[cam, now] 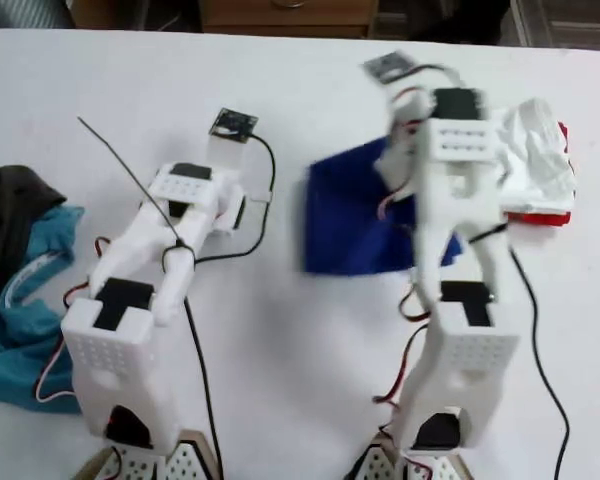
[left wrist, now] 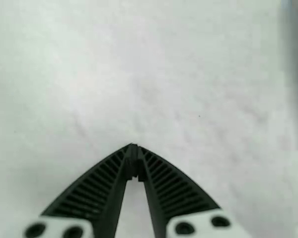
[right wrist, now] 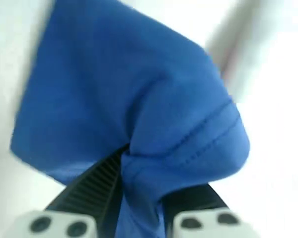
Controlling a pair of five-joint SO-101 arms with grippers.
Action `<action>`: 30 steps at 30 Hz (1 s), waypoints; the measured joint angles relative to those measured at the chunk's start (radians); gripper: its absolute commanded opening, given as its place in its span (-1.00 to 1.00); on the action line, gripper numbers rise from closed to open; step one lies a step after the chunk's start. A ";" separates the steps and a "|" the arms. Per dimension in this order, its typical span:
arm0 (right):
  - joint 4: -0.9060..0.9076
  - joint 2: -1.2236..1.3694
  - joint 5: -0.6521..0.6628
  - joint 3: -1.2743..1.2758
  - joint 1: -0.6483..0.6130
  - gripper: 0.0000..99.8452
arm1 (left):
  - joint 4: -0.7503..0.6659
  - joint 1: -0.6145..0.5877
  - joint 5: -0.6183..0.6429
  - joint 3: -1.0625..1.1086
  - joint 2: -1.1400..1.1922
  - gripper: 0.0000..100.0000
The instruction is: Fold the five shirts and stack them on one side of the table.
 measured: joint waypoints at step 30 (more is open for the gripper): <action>-0.373 0.219 0.448 -0.310 0.416 -0.96 | 0.000 0.000 0.000 0.000 0.000 -0.95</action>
